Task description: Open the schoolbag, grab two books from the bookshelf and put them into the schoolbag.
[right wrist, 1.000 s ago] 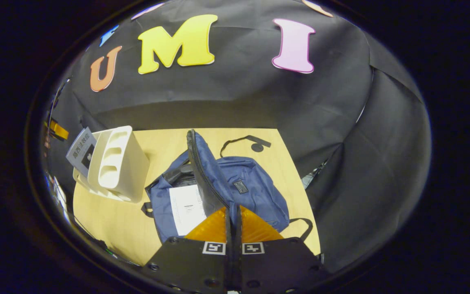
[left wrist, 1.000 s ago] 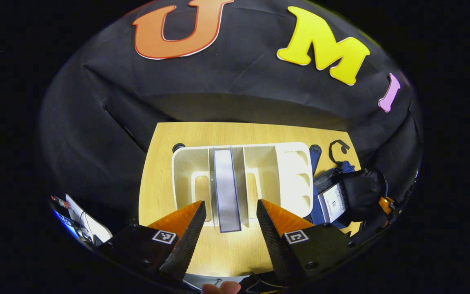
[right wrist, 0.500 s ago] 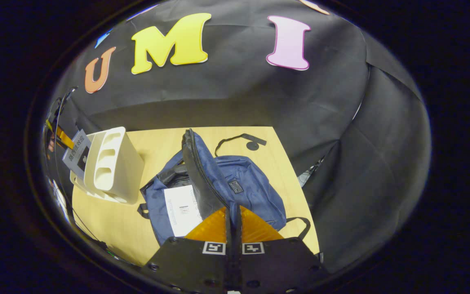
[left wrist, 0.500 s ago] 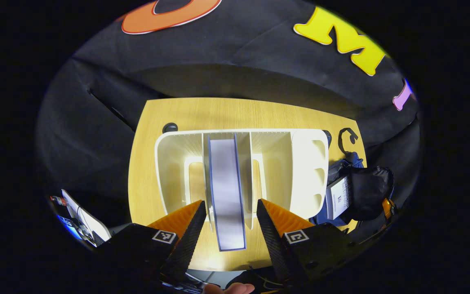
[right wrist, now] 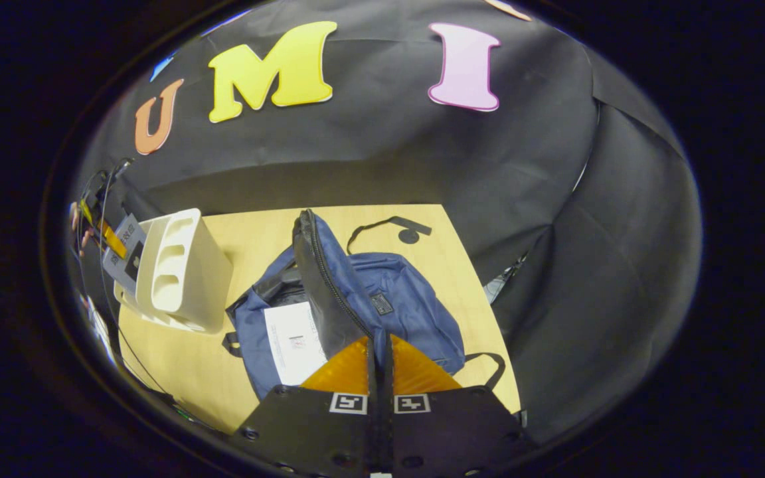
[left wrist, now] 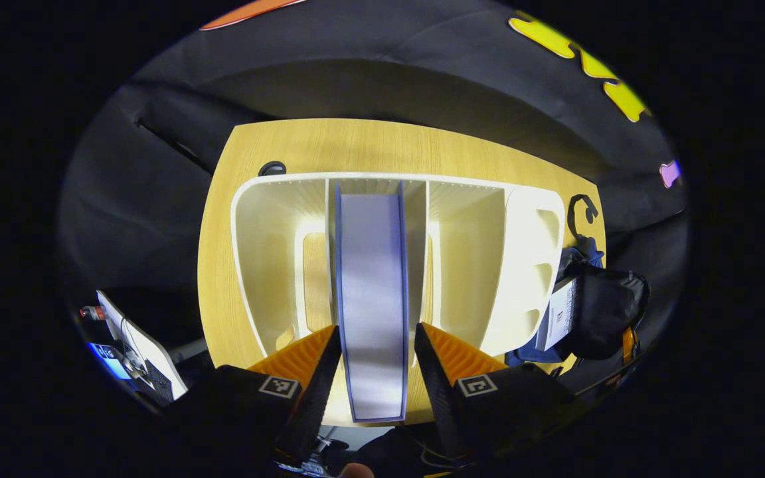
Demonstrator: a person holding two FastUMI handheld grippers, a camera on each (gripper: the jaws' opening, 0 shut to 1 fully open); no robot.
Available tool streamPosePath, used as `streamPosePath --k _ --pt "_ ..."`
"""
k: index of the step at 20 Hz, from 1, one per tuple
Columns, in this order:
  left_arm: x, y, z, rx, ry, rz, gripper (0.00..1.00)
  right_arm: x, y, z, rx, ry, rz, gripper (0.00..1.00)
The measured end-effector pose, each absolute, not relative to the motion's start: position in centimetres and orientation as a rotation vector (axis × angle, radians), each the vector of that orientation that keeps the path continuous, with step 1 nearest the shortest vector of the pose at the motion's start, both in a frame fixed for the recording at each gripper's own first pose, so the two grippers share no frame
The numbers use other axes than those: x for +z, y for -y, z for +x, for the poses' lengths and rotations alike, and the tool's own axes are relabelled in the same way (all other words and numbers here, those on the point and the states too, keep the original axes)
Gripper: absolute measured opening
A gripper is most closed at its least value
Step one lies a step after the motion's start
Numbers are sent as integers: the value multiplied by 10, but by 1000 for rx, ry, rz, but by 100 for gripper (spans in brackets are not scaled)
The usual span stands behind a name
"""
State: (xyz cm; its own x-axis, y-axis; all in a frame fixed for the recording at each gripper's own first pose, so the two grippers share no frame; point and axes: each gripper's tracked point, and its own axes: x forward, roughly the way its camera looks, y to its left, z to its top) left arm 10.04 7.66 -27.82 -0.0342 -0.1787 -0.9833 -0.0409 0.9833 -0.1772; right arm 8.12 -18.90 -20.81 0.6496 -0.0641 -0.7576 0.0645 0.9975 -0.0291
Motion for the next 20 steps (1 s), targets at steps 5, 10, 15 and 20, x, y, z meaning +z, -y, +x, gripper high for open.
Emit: streamPosePath --k 5,10,15,20 --pt "-281 -83 98 -69 -1624 -159 58 -209 193 80 -71 -858 10 0" --pt "-279 -80 94 -26 -1630 -187 45 -211 193 81 -52 -855 17 0" --pt "-257 -84 84 -7 -1595 -203 40 -210 196 81 -31 -847 13 0" --pt "-209 -96 57 -11 -1527 -235 39 -208 194 80 0 -839 7 0"
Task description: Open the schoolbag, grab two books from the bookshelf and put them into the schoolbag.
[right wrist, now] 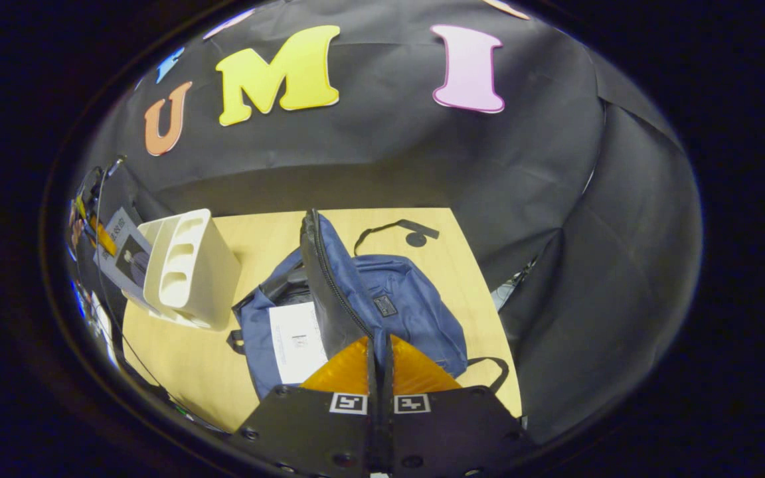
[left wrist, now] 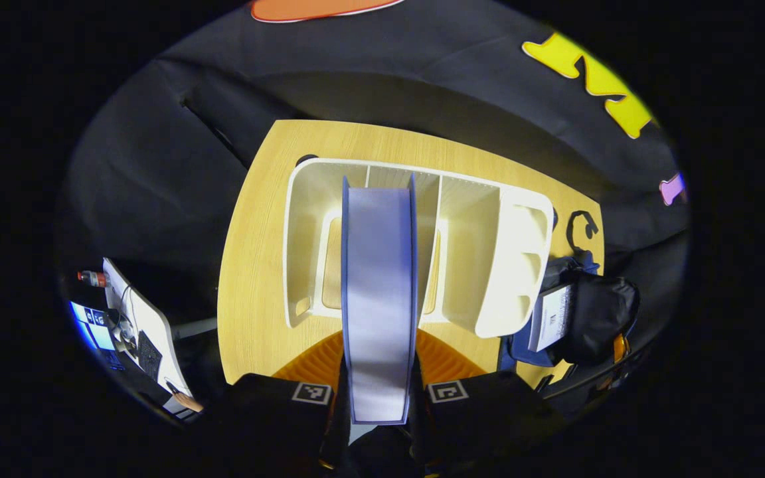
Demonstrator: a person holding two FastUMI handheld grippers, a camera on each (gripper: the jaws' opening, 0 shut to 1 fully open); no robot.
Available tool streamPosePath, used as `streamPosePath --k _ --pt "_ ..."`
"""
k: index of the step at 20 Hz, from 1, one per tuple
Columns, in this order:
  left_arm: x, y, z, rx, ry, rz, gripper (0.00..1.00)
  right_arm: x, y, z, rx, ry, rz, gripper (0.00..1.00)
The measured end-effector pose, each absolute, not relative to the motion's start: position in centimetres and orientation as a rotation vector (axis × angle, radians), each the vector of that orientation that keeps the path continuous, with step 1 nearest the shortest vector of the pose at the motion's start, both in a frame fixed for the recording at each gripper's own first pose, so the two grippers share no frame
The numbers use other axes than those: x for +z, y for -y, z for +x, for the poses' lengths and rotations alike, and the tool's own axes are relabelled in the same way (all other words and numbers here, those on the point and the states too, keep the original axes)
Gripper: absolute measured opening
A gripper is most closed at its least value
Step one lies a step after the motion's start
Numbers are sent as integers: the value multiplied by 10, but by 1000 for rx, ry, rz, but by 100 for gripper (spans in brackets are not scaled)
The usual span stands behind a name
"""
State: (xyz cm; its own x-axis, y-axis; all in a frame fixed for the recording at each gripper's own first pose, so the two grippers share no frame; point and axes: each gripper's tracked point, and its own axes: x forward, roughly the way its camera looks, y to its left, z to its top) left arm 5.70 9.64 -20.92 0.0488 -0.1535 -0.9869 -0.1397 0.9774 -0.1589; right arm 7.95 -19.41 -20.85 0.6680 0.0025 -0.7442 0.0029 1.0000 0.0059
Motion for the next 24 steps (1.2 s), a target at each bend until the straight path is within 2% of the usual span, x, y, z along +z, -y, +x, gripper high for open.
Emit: streamPosePath --k 8,9,12,14,16,17,20,21,22,24 --pt "-118 -105 9 -31 -1373 -328 39 -208 189 75 43 -830 -7 0" --pt "-106 -101 6 -41 -1352 -342 42 -208 187 74 48 -830 -10 0" --pt "-81 -83 1 -97 -1291 -373 39 -206 183 72 62 -825 -16 0" --pt "-73 -62 -2 -141 -1253 -414 42 -205 182 71 65 -822 -15 0" --pt "-67 -34 -2 -197 -1218 -488 39 -206 182 69 63 -823 -6 0" --pt "-66 -17 -5 -222 -1204 -514 42 -206 183 67 64 -824 -5 0" --pt "-69 15 -8 -273 -1184 -554 34 -205 187 65 61 -822 -11 0" --pt "-68 27 -10 -296 -1184 -572 39 -205 188 65 58 -823 -7 0" --pt "-70 40 -12 -321 -1182 -598 39 -206 188 66 54 -825 0 3" --pt "-79 69 -19 -372 -1191 -641 39 -205 187 66 53 -826 10 0"
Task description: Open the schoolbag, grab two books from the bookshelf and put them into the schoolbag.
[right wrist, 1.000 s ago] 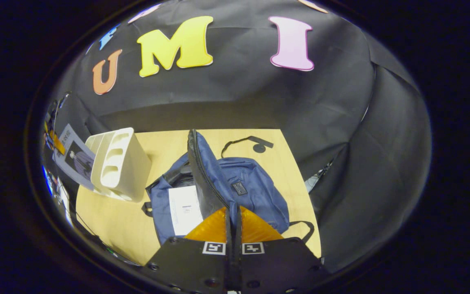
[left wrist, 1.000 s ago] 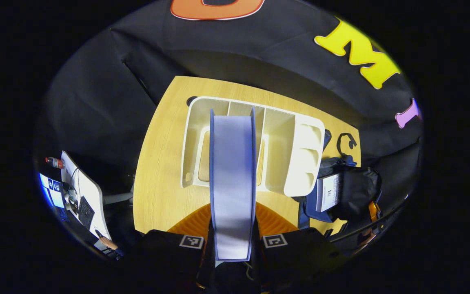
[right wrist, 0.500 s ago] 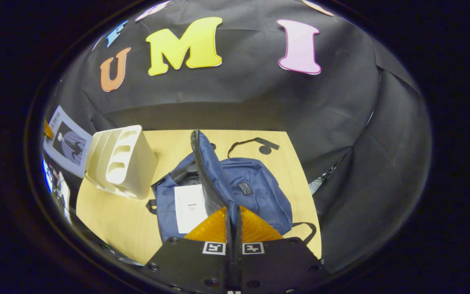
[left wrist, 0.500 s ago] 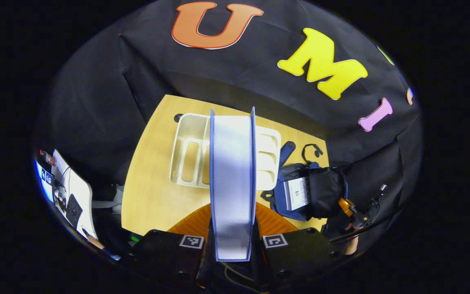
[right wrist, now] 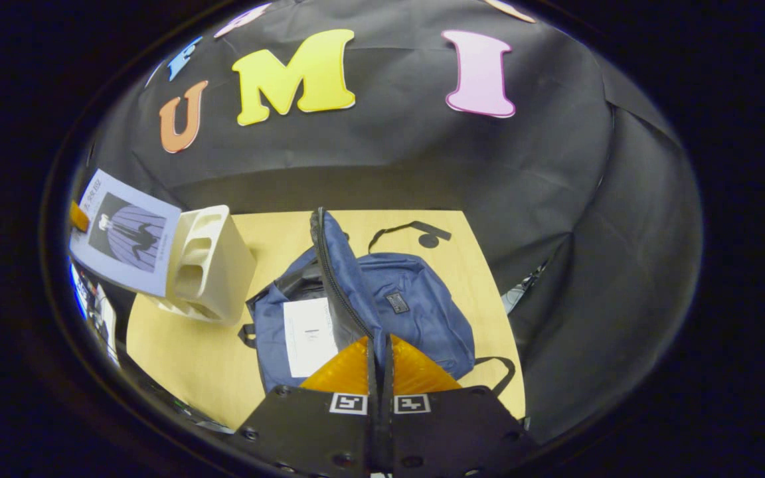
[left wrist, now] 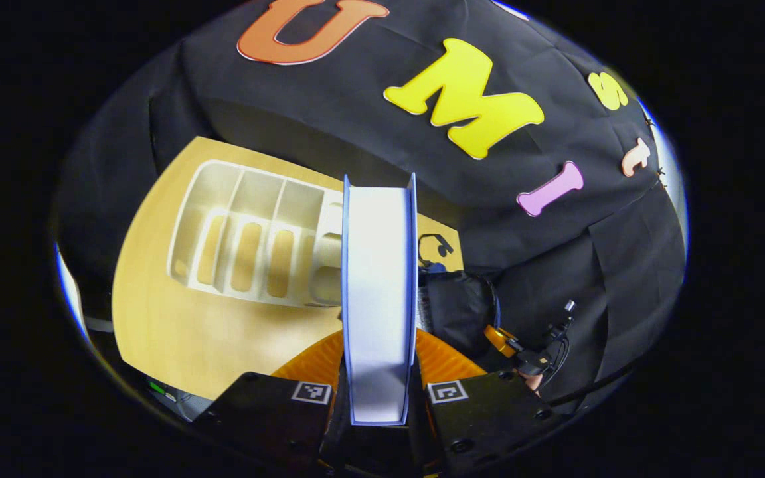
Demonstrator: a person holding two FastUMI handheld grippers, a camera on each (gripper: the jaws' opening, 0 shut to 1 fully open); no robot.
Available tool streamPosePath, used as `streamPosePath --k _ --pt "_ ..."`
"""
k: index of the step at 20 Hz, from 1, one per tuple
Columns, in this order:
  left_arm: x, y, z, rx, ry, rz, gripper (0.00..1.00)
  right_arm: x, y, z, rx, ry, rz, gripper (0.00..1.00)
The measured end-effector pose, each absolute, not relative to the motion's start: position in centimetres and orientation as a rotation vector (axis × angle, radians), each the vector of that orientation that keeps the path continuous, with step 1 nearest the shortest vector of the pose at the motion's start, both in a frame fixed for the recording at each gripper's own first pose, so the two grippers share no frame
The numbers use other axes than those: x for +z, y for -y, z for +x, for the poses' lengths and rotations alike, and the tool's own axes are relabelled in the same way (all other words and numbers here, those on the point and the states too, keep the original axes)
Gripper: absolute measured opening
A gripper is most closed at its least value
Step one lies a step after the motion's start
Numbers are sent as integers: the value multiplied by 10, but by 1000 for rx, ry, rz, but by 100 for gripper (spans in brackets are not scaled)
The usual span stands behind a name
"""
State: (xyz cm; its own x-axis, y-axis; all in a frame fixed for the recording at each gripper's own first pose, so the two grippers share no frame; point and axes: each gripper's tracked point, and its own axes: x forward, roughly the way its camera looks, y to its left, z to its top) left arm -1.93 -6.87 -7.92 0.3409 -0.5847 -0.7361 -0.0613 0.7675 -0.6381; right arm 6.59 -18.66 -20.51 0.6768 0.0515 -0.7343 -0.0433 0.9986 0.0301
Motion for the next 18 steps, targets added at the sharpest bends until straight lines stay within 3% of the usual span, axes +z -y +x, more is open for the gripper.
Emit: streamPosePath --k 4,5,6,18 --pt "-112 127 -36 -449 -1219 -687 39 -207 184 63 65 -837 -8 0" --pt "-122 142 -39 -460 -1218 -689 43 -207 183 62 68 -839 -11 0" --pt "-130 154 -40 -467 -1218 -695 39 -206 183 63 69 -841 -18 0" --pt "-217 277 -51 -486 -1267 -805 39 -199 199 64 52 -838 -38 0"
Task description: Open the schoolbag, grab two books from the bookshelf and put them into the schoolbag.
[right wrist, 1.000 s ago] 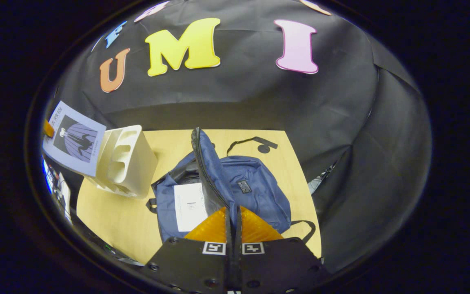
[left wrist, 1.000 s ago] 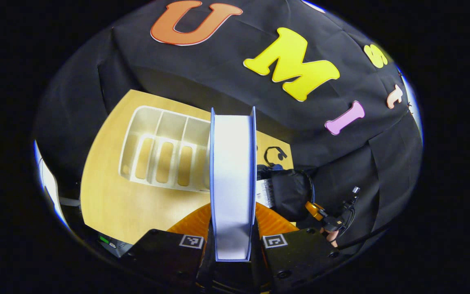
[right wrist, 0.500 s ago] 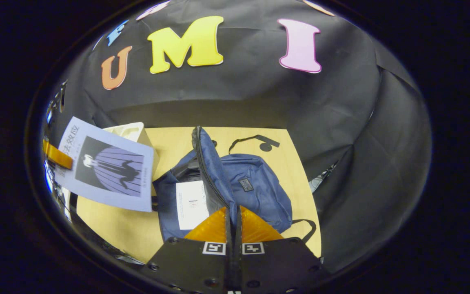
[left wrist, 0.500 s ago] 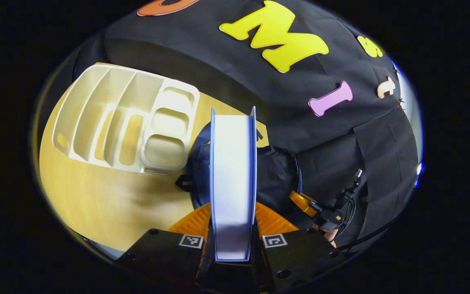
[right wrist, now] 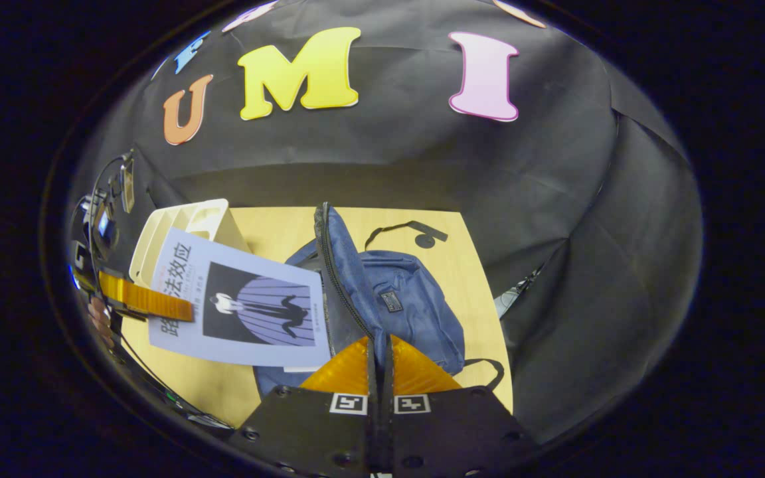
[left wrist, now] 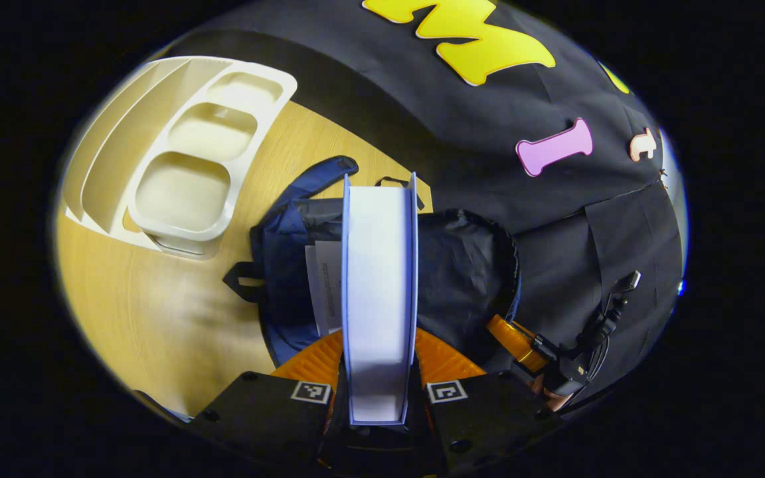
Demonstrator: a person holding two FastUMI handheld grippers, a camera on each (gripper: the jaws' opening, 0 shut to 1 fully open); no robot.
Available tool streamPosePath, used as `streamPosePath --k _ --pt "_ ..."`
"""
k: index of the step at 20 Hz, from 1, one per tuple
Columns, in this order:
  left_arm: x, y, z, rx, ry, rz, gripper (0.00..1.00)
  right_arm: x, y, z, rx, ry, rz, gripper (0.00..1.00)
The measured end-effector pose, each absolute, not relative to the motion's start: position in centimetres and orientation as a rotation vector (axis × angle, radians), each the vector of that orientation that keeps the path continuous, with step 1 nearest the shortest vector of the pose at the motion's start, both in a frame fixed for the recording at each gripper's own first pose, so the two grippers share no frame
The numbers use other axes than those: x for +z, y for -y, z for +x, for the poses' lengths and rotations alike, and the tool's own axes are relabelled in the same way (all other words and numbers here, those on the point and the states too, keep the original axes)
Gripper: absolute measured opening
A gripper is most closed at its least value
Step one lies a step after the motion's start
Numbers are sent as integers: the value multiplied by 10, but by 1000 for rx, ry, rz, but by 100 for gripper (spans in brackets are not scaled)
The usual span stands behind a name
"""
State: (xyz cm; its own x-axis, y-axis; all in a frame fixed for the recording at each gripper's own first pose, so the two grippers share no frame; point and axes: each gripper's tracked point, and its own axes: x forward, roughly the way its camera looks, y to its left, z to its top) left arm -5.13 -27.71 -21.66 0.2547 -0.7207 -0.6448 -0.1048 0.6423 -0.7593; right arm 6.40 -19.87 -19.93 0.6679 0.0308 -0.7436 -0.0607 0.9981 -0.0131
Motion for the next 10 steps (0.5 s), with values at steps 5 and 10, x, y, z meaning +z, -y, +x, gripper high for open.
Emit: streamPosePath --k 5,10 --pt "-237 304 -52 -490 -1289 -931 39 -196 204 67 46 -834 -36 0" --pt "-252 313 -47 -510 -1263 -990 39 -186 205 71 50 -820 -43 3"
